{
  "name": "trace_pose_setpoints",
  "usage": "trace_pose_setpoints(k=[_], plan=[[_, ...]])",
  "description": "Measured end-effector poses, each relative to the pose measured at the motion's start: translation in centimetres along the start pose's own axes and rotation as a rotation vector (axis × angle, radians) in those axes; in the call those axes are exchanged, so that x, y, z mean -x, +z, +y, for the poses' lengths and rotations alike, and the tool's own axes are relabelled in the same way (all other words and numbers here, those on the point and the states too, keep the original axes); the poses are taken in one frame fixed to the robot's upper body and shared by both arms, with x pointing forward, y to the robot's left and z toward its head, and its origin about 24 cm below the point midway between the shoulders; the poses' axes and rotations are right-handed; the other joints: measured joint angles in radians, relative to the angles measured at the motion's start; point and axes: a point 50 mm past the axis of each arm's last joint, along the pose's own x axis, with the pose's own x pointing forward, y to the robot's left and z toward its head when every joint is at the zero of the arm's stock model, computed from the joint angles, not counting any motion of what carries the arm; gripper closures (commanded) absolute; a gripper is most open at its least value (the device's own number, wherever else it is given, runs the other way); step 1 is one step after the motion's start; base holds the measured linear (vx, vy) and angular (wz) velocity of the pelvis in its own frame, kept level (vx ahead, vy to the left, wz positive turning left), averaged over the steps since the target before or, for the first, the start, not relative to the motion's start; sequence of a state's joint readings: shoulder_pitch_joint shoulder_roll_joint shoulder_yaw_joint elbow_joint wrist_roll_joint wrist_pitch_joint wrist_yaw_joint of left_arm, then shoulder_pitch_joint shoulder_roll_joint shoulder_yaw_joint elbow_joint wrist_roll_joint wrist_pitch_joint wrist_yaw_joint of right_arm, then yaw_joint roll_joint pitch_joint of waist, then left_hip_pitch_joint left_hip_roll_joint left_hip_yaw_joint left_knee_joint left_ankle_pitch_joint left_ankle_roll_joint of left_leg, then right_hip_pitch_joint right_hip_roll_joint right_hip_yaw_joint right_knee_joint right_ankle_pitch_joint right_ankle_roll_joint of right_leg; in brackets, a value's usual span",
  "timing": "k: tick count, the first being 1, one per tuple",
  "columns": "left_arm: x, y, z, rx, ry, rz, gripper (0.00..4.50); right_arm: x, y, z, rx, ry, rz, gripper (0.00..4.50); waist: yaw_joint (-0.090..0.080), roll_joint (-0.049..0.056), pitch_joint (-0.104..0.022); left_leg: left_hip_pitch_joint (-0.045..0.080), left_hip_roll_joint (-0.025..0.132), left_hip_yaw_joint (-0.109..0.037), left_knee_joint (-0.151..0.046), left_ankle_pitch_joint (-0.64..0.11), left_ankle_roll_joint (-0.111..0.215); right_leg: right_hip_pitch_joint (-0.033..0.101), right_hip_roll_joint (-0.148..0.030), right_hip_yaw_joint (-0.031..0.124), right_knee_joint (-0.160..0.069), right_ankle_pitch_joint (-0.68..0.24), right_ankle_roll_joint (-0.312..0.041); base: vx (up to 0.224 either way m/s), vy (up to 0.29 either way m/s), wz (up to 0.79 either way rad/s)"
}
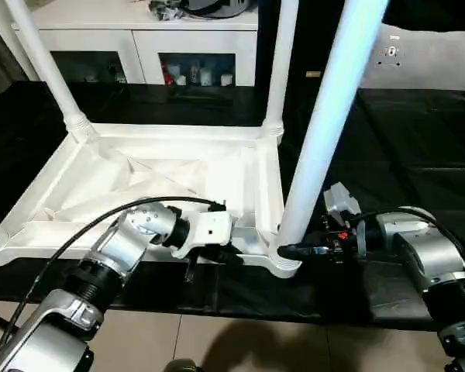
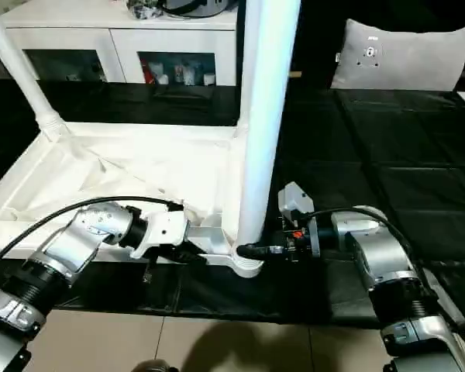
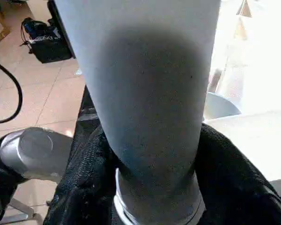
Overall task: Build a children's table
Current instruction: Rotate leg to tighten
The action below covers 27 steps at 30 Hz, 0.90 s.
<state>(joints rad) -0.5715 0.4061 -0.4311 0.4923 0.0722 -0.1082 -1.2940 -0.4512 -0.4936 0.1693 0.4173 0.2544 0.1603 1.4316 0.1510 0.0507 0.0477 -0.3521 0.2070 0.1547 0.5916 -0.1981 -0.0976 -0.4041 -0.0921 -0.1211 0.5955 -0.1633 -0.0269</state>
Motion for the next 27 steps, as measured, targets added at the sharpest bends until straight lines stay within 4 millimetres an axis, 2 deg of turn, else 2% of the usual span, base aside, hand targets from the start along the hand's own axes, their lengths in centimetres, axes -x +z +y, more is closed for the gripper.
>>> trace_pose_setpoints(k=[6, 9, 12, 15, 19, 24, 25, 27], plan=[[-0.2, 0.1, -0.2, 0.045, 0.000, -0.026, 4.50, -0.5, -0.3, 0.7, -0.037, -0.029, -0.042, 2.51, 0.001, 0.001, 0.000, 0.000, 0.000, 0.000, 0.000, 0.000, 0.000, 0.000, 0.000, 0.000, 0.000, 0.000, 0.000, 0.000, 0.000, 0.00], [0.1, -0.3, 0.1, 0.114, 0.055, -0.013, 4.50, -1.4, -0.3, 0.5, -0.057, -0.126, -0.063, 2.51, -0.009, 0.001, -0.001, 0.002, 0.000, 0.000, 0.000, 0.001, 0.000, 0.000, 0.000, 0.000, 0.002, -0.002, 0.003, 0.000, 0.000, 0.00], [0.1, -0.6, 0.8, 0.197, 0.157, 0.013, 4.50, -2.6, -0.2, -0.4, -0.109, -0.299, -0.106, 2.51, -0.036, 0.002, -0.001, 0.004, 0.000, 0.000, 0.000, 0.003, -0.003, 0.000, 0.001, 0.000, 0.002, -0.001, 0.003, 0.000, 0.000, 0.00], [-0.7, -0.4, 1.3, 0.259, 0.236, 0.009, 4.50, -3.1, 0.1, -1.3, -0.150, -0.437, -0.110, 2.51, -0.060, 0.002, -0.001, 0.004, 0.000, -0.001, 0.001, 0.003, -0.003, 0.002, 0.001, 0.000, 0.000, -0.001, 0.003, 0.000, 0.000, 0.00], [-2.0, 0.4, 2.4, 0.352, 0.390, 0.028, 4.50, -4.8, 1.1, -3.1, -0.234, -0.688, -0.123, 2.51, -0.092, 0.002, -0.002, 0.005, 0.000, -0.001, 0.001, 0.003, -0.003, 0.002, 0.001, 0.000, -0.001, 0.000, 0.003, 0.000, 0.000, 0.00], [-3.7, 1.4, 3.1, 0.414, 0.505, 0.012, 4.50, -6.0, 1.4, -4.4, -0.278, -0.875, -0.141, 2.51, -0.099, 0.003, -0.002, 0.004, 0.000, -0.001, -0.001, 0.003, -0.003, 0.002, 0.001, -0.001, -0.001, 0.000, 0.004, 0.000, 0.000, 0.00], [-3.9, 1.5, 3.2, 0.423, 0.520, 0.008, 4.50, -6.1, 1.3, -4.5, -0.286, -0.898, -0.156, 2.16, -0.098, 0.003, -0.003, 0.004, 0.000, -0.001, -0.001, 0.003, -0.003, 0.002, 0.001, -0.001, -0.001, 0.000, 0.003, 0.000, 0.000, 0.00], [-4.2, 1.7, 3.2, 0.426, 0.535, 0.006, 4.50, -6.3, 1.3, -4.6, -0.287, -0.914, -0.175, 1.81, -0.096, 0.004, -0.003, 0.004, 0.000, -0.001, -0.001, 0.003, -0.003, 0.002, 0.001, -0.001, -0.001, 0.000, 0.004, 0.000, 0.000, 0.00]])
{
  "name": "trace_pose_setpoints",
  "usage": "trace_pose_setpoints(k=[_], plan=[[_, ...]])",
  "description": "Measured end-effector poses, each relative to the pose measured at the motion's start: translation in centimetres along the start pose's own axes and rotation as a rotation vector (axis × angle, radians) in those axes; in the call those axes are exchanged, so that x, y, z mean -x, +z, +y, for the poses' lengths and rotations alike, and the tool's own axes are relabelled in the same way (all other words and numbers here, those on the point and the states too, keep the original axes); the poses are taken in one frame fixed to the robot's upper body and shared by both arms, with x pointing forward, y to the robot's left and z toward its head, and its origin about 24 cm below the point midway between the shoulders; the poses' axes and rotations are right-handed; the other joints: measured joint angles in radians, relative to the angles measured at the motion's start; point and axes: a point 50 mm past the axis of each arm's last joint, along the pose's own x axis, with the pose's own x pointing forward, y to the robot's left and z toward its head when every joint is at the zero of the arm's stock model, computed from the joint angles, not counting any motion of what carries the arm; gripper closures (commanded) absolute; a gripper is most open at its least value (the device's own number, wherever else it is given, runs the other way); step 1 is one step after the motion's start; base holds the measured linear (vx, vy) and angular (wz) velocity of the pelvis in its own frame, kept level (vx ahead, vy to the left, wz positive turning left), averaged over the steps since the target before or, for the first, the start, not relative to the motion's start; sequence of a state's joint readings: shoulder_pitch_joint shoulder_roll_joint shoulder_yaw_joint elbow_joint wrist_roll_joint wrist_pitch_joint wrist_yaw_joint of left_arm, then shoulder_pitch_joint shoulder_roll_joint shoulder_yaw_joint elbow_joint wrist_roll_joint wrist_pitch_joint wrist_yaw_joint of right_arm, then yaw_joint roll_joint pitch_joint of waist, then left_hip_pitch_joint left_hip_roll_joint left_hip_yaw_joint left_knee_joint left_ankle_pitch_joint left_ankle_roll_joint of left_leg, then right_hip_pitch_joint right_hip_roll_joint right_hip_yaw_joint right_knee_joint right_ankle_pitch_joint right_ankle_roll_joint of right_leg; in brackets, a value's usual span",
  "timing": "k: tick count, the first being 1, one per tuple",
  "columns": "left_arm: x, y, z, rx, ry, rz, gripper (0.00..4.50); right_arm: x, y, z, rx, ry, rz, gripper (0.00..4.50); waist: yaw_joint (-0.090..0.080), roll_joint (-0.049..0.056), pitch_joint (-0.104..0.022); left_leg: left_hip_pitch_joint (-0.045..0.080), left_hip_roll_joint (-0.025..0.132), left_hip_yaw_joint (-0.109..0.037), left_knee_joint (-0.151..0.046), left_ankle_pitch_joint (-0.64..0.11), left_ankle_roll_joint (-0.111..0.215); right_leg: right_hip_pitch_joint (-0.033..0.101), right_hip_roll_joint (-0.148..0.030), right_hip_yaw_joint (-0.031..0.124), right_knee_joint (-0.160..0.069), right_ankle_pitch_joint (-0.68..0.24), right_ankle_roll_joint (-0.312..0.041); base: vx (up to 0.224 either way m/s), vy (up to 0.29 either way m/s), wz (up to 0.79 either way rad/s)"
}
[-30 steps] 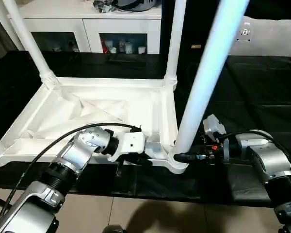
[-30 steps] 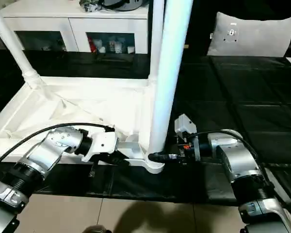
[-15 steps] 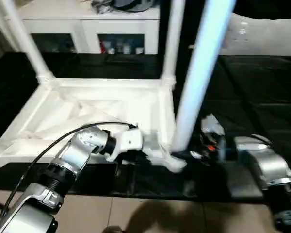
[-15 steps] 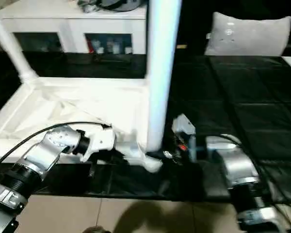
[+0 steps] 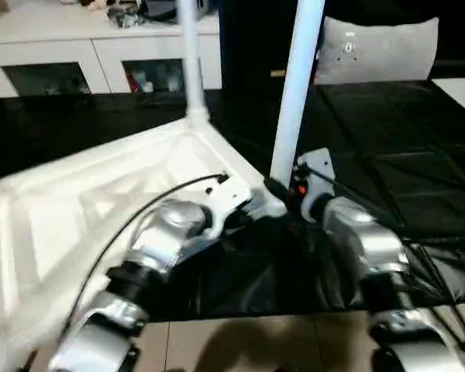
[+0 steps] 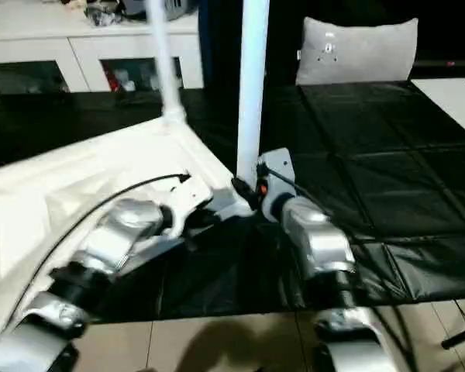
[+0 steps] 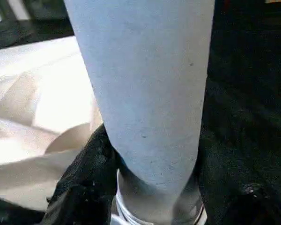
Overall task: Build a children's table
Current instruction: Rotate leg to tighten
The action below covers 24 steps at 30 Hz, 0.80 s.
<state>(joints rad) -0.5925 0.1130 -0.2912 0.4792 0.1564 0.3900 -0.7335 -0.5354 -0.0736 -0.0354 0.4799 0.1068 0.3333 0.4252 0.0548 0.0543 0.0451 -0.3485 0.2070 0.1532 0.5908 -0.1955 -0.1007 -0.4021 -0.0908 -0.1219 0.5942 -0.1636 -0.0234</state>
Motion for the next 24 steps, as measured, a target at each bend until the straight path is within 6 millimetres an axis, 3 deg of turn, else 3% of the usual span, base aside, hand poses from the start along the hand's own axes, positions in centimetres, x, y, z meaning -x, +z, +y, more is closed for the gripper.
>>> trace_pose_setpoints(k=[9, 17, 24], plan=[[0.2, 0.0, 0.1, -0.059, 0.000, -0.002, 4.50, 0.5, -0.4, 0.0, 0.020, 0.034, -0.049, 1.05, 0.005, 0.003, 0.000, -0.001, 0.000, -0.001, -0.001, 0.000, 0.000, 0.000, 0.000, 0.000, -0.001, 0.000, 0.000, 0.000, 0.000, 0.00], [1.4, -0.7, 0.5, -0.145, -0.094, -0.013, 4.50, 3.7, -1.2, -1.7, 0.156, 0.222, 0.008, 0.36, 0.027, 0.006, 0.001, -0.002, 0.000, -0.001, -0.003, 0.000, 0.000, -0.001, 0.000, 0.000, -0.001, -0.001, 0.001, 0.000, 0.000, 0.00], [2.8, -1.6, 0.9, -0.226, -0.211, -0.007, 4.50, 6.1, -0.9, -2.7, 0.225, 0.425, 0.048, 0.36, 0.038, 0.009, 0.001, -0.002, 0.000, 0.000, -0.003, 0.000, 0.001, -0.001, 0.000, 0.000, -0.001, -0.001, 0.001, 0.000, 0.000, 0.00]])
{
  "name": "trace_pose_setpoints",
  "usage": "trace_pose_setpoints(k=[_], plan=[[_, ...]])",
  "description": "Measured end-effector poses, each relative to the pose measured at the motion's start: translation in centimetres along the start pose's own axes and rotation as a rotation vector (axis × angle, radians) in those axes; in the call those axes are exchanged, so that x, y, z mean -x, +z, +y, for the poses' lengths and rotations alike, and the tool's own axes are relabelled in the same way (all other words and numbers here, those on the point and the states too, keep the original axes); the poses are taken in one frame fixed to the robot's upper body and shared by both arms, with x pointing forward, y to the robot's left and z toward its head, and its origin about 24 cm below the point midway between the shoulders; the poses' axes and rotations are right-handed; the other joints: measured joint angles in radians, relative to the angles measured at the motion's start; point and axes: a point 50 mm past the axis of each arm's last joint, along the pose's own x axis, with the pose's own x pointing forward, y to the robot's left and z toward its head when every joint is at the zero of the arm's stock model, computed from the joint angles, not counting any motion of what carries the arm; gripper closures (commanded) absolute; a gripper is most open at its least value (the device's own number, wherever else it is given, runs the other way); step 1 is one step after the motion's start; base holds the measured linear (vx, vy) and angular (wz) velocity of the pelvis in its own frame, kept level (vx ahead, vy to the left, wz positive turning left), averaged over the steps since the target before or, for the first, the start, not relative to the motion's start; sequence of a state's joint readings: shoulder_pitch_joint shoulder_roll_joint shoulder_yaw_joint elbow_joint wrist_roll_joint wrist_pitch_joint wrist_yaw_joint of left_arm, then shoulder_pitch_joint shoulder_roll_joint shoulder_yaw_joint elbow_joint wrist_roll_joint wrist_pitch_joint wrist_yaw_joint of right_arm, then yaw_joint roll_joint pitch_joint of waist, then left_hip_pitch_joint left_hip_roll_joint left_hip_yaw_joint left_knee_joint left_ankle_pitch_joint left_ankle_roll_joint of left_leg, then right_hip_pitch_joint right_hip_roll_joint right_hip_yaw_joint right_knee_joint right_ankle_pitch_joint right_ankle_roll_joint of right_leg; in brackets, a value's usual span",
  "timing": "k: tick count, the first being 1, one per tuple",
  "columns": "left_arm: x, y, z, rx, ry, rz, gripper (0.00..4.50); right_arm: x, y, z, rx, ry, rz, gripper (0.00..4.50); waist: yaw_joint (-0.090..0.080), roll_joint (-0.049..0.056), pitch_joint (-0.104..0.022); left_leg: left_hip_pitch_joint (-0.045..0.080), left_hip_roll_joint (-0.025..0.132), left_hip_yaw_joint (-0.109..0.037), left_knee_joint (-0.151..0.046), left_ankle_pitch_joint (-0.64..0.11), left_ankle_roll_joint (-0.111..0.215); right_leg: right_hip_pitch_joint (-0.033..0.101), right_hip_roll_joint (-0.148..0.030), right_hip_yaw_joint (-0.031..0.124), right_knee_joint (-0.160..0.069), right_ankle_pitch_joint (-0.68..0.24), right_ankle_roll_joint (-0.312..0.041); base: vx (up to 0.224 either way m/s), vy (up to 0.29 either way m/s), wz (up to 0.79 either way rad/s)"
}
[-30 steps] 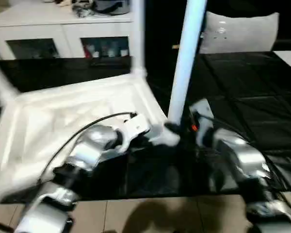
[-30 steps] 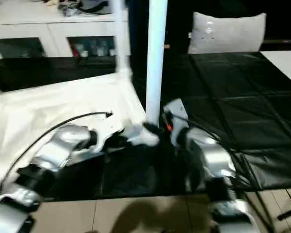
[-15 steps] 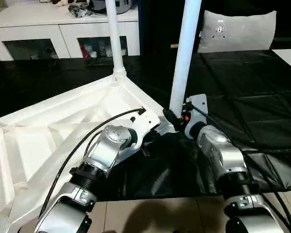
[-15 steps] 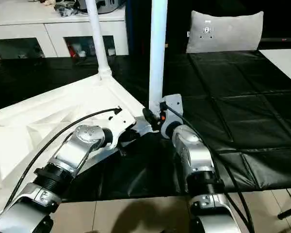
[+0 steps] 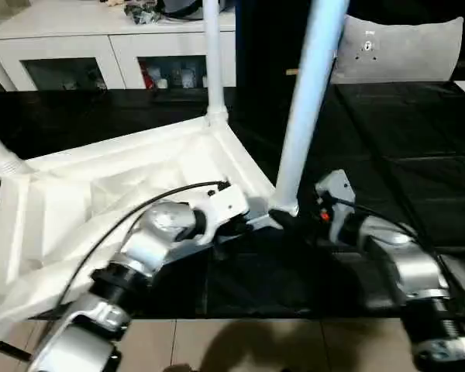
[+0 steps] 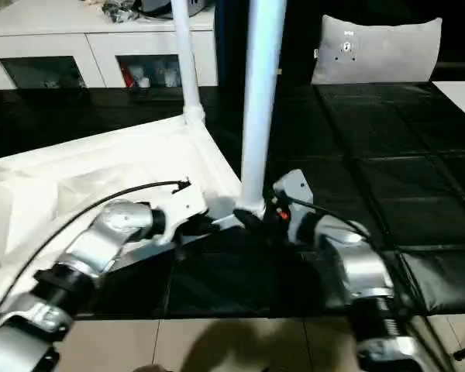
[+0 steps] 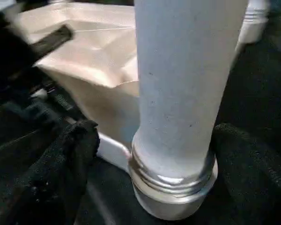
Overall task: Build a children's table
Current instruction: Rotate leg to tighten
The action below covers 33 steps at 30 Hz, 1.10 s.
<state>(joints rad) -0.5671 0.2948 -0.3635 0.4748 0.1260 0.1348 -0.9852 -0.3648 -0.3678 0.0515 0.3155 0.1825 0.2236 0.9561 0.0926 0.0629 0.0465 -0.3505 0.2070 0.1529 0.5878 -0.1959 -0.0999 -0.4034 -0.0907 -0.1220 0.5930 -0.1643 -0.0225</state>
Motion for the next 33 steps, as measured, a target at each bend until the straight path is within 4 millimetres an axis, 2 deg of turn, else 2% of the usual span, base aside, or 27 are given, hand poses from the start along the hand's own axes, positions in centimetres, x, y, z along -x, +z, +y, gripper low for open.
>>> trace_pose_setpoints(k=[4, 5, 8, 12, 21, 25, 33], plan=[[0.8, -0.4, -0.2, -0.043, -0.078, -0.007, 4.50, 0.8, 0.4, 0.2, 0.056, 0.111, 0.005, 0.36, 0.007, 0.000, 0.000, 0.000, 0.000, 0.000, 0.000, 0.000, 0.000, 0.000, 0.000, 0.000, 0.000, 0.000, 0.000, 0.000, 0.000, 0.00], [1.0, -0.5, -0.4, -0.056, -0.111, -0.012, 4.50, 1.1, 0.4, 0.2, 0.066, 0.147, 0.019, 0.61, 0.011, 0.000, 0.000, -0.001, 0.000, 0.000, 0.000, 0.000, 0.000, 0.000, 0.000, 0.000, 0.000, 0.000, 0.000, 0.000, 0.000, 0.00], [1.6, -0.7, -0.7, -0.098, -0.197, -0.007, 4.50, 1.7, 0.5, 0.5, 0.071, 0.251, 0.036, 0.72, 0.025, 0.000, 0.000, -0.001, 0.000, 0.000, 0.000, -0.001, 0.001, 0.000, 0.000, 0.000, 0.000, 0.000, 0.000, 0.000, 0.000, 0.00], [1.8, -0.6, -1.1, -0.142, -0.258, 0.000, 4.50, 1.3, 0.4, 1.0, 0.071, 0.340, 0.053, 1.13, 0.032, 0.001, 0.000, -0.001, 0.000, 0.000, 0.001, -0.001, 0.001, 0.000, -0.001, 0.000, 0.000, 0.000, -0.001, 0.000, 0.000, 0.00], [1.8, -0.4, -1.5, -0.176, -0.330, -0.012, 4.50, 1.1, 0.4, 1.4, 0.066, 0.451, 0.078, 1.89, 0.047, 0.001, 0.000, 0.000, 0.000, 0.001, 0.002, -0.001, 0.001, 0.000, -0.001, 0.000, 0.001, 0.000, 0.000, 0.000, 0.000, 0.00], [1.8, -0.4, -1.5, -0.175, -0.334, -0.015, 4.50, 1.1, 0.4, 1.5, 0.061, 0.471, 0.078, 2.32, 0.048, 0.001, 0.000, 0.000, 0.000, 0.001, 0.002, -0.001, 0.001, 0.000, -0.001, 0.001, 0.001, 0.000, 0.000, 0.000, 0.000, 0.00], [1.9, -0.4, -1.5, -0.164, -0.338, -0.021, 4.50, 1.1, 0.5, 1.6, 0.062, 0.472, 0.077, 2.48, 0.048, 0.001, 0.000, 0.000, 0.000, 0.001, 0.002, -0.001, 0.001, 0.000, -0.001, 0.001, 0.001, 0.000, 0.000, 0.000, 0.000, 0.00]])
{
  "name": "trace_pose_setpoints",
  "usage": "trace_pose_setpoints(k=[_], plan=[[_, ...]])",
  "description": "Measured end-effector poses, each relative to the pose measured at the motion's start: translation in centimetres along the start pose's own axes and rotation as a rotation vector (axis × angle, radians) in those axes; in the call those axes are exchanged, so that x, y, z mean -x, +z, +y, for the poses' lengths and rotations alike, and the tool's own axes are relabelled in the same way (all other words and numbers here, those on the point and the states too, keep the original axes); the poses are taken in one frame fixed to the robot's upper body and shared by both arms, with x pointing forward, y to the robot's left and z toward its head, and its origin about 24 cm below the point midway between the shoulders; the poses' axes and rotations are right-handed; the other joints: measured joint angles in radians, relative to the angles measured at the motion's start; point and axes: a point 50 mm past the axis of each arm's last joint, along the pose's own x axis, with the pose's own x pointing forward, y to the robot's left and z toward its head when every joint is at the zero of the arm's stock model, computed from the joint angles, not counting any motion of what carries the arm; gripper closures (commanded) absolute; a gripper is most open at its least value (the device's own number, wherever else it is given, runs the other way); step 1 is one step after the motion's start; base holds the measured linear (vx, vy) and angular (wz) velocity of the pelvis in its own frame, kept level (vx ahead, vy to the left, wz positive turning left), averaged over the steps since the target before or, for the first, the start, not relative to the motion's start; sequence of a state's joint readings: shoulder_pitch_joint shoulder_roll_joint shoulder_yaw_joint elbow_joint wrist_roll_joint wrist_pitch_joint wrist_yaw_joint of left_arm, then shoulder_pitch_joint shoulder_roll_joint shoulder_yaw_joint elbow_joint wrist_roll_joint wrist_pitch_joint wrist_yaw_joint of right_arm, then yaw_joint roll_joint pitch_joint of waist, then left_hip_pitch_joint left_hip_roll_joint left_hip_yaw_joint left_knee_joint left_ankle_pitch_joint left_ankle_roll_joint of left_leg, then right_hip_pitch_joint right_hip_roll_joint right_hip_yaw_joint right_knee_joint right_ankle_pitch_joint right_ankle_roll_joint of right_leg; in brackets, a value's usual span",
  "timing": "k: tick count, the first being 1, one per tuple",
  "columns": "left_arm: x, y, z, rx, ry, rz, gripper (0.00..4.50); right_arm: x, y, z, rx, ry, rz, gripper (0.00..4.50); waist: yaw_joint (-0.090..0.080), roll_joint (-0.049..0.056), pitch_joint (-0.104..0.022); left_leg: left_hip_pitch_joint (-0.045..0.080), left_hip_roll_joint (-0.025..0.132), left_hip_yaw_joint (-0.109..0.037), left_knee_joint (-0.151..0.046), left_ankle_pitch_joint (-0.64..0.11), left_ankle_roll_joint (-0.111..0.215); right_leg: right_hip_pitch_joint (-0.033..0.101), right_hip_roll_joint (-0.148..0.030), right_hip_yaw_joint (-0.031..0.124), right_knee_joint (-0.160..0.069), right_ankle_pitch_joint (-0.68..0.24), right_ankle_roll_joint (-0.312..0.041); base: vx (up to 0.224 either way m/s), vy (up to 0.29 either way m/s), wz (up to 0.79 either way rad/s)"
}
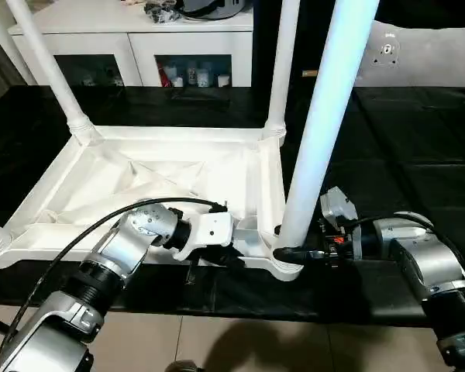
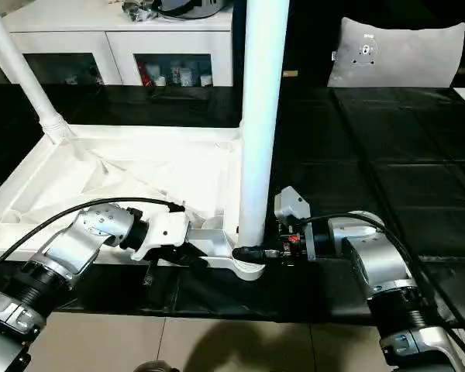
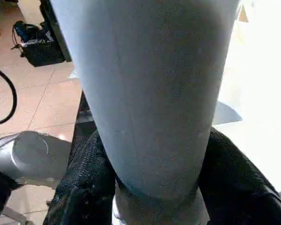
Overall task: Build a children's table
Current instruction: Rotate leg to tighten
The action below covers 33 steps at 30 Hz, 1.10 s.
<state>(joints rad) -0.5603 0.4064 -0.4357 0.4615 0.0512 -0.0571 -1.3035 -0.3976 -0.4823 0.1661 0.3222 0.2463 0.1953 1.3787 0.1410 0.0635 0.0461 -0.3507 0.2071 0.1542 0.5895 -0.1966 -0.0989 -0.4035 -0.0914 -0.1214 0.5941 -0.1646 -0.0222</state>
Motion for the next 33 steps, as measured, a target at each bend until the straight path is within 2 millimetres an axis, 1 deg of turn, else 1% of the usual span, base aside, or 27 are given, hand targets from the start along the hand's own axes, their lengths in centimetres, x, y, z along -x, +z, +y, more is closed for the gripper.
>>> trace_pose_setpoints(k=[2, 4, 5, 7, 10, 12, 14, 16, 17, 18, 20, 21, 23, 25, 26, 27, 29, 30, 32, 33], plan=[[0.0, 0.0, 0.0, 0.016, 0.001, -0.004, 4.50, -0.1, 0.0, 0.1, -0.010, -0.007, -0.007, 2.49, 0.000, 0.000, 0.000, 0.000, 0.000, 0.000, 0.000, 0.000, 0.000, 0.000, 0.000, 0.000, 0.000, 0.000, 0.000, 0.000, 0.000, 0.00], [0.1, -0.1, 0.1, 0.066, 0.025, -0.003, 4.50, -1.0, 0.1, -0.1, -0.033, -0.056, -0.035, 2.50, -0.005, 0.001, -0.001, 0.001, 0.000, 0.000, 0.000, 0.000, 0.000, 0.000, 0.000, 0.000, 0.001, 0.000, 0.000, 0.000, 0.000, 0.00], [0.3, -0.3, 0.3, 0.095, 0.055, 0.002, 4.50, -1.4, 0.1, -0.4, -0.053, -0.103, -0.051, 2.50, -0.012, 0.002, -0.001, 0.002, 0.001, 0.000, 0.001, 0.000, 0.000, 0.000, 0.001, 0.000, 0.002, 0.001, -0.001, 0.000, 0.000, 0.00], [0.5, -0.5, 0.7, 0.142, 0.116, 0.012, 4.50, -2.2, 0.2, -0.9, -0.086, -0.197, -0.072, 2.50, -0.032, 0.005, -0.003, 0.003, 0.000, 0.000, 0.001, 0.001, -0.001, 0.000, 0.001, 0.000, 0.002, 0.001, -0.001, 0.000, 0.000, 0.00], [-0.1, -0.5, 1.2, 0.195, 0.206, 0.011, 4.50, -2.8, 0.3, -1.8, -0.124, -0.331, -0.076, 2.50, -0.057, 0.005, -0.003, 0.003, 0.000, -0.001, 0.003, 0.001, -0.002, 0.001, 0.001, 0.000, 0.000, 0.001, -0.001, 0.000, 0.000, 0.00], [-0.7, -0.3, 1.5, 0.226, 0.251, 0.000, 4.50, -2.9, 0.3, -2.3, -0.149, -0.412, -0.081, 2.50, -0.076, 0.004, -0.004, 0.003, 0.000, -0.001, 0.003, 0.001, -0.002, 0.001, 0.001, 0.000, -0.001, 0.001, -0.001, 0.000, 0.000, 0.00], [-1.6, -0.1, 2.1, 0.286, 0.341, 0.002, 4.50, -3.8, 0.6, -3.2, -0.193, -0.567, -0.102, 2.50, -0.093, 0.004, -0.004, 0.003, 0.000, -0.001, 0.004, 0.001, -0.002, 0.001, 0.001, 0.000, -0.001, 0.001, -0.001, 0.000, 0.000, 0.00], [-2.4, 0.4, 2.8, 0.318, 0.407, 0.013, 4.50, -4.5, 0.9, -4.1, -0.223, -0.688, -0.102, 2.50, -0.102, 0.004, -0.004, 0.003, 0.000, -0.001, 0.004, 0.001, -0.002, 0.001, 0.001, 0.000, -0.001, 0.001, -0.001, 0.000, 0.000, 0.00], [-2.5, 0.5, 2.9, 0.322, 0.420, 0.014, 4.50, -4.6, 1.0, -4.2, -0.229, -0.711, -0.102, 2.50, -0.105, 0.004, -0.004, 0.003, -0.001, -0.002, 0.004, 0.001, -0.002, 0.001, 0.001, 0.000, -0.001, 0.001, -0.001, 0.000, 0.000, 0.00], [-3.1, 0.8, 3.1, 0.346, 0.458, 0.006, 4.50, -4.9, 1.2, -4.6, -0.244, -0.779, -0.107, 2.50, -0.107, 0.004, -0.004, 0.003, 0.000, -0.002, 0.004, 0.001, -0.002, 0.002, 0.001, -0.001, -0.001, 0.001, -0.001, 0.000, 0.000, 0.00], [-3.8, 1.2, 3.4, 0.371, 0.503, -0.002, 4.50, -5.2, 1.3, -5.0, -0.245, -0.853, -0.108, 2.50, -0.107, 0.004, -0.004, 0.002, -0.001, -0.002, 0.003, 0.001, -0.001, 0.002, 0.001, -0.001, -0.002, 0.001, -0.001, 0.000, 0.000, 0.00], [-4.0, 1.3, 3.4, 0.380, 0.516, -0.010, 4.50, -5.3, 1.3, -5.1, -0.243, -0.872, -0.113, 2.15, -0.106, 0.005, -0.005, 0.002, -0.001, -0.002, 0.002, 0.001, -0.001, 0.002, 0.001, -0.001, -0.002, 0.001, -0.001, 0.000, 0.000, 0.00], [-4.4, 1.5, 3.5, 0.389, 0.526, -0.023, 4.50, -5.2, 1.2, -5.2, -0.245, -0.888, -0.127, 1.80, -0.103, 0.005, -0.005, 0.001, -0.001, -0.002, 0.002, 0.000, -0.001, 0.001, 0.001, -0.001, -0.003, 0.001, -0.001, 0.000, 0.000, 0.00], [-4.4, 1.5, 3.5, 0.389, 0.529, -0.024, 4.50, -5.3, 1.3, -5.2, -0.260, -0.888, -0.153, 1.72, -0.103, 0.005, -0.005, 0.001, -0.001, -0.002, 0.001, 0.000, 0.000, 0.001, 0.001, -0.001, -0.003, 0.001, -0.001, 0.000, 0.000, 0.00], [-4.4, 1.5, 3.5, 0.389, 0.531, -0.024, 4.50, -5.3, 1.3, -5.2, -0.263, -0.887, -0.160, 1.44, -0.102, 0.005, -0.005, 0.001, -0.001, -0.002, 0.001, 0.000, 0.000, 0.001, 0.001, -0.001, -0.003, 0.001, -0.001, 0.000, 0.000, 0.00], [-4.4, 1.5, 3.5, 0.389, 0.532, -0.023, 4.50, -5.3, 1.2, -5.2, -0.264, -0.887, -0.163, 1.44, -0.102, 0.005, -0.005, 0.001, -0.001, -0.002, 0.001, 0.000, 0.000, 0.001, 0.001, -0.001, -0.003, 0.001, -0.001, 0.000, 0.000, 0.00], [-4.4, 1.6, 3.5, 0.384, 0.532, -0.023, 4.50, -5.3, 1.2, -5.1, -0.263, -0.879, -0.169, 1.23, -0.101, 0.005, -0.005, 0.001, -0.001, -0.002, 0.001, 0.000, 0.000, 0.001, 0.001, -0.001, -0.003, 0.001, -0.001, 0.000, 0.000, 0.00], [-4.3, 1.5, 3.5, 0.379, 0.531, -0.022, 4.50, -5.2, 1.1, -5.0, -0.261, -0.873, -0.171, 1.23, -0.100, 0.005, -0.005, 0.001, -0.001, -0.002, 0.001, 0.000, 0.000, 0.001, 0.001, -0.001, -0.003, 0.001, -0.001, 0.000, 0.000, 0.00], [-4.2, 1.5, 3.5, 0.360, 0.522, -0.024, 4.50, -4.9, 1.0, -4.7, -0.253, -0.845, -0.176, 0.90, -0.097, 0.005, -0.005, 0.001, -0.001, -0.002, 0.000, 0.000, 0.000, 0.001, 0.001, -0.001, -0.004, 0.001, 0.000, 0.000, 0.000, 0.00], [-4.1, 1.5, 3.5, 0.354, 0.518, -0.025, 4.50, -4.7, 0.9, -4.7, -0.250, -0.833, -0.178, 0.84, -0.096, 0.005, -0.005, 0.001, -0.001, -0.002, -0.001, 0.000, 0.000, 0.001, 0.001, -0.001, -0.004, 0.001, 0.000, 0.000, 0.000, 0.00]])
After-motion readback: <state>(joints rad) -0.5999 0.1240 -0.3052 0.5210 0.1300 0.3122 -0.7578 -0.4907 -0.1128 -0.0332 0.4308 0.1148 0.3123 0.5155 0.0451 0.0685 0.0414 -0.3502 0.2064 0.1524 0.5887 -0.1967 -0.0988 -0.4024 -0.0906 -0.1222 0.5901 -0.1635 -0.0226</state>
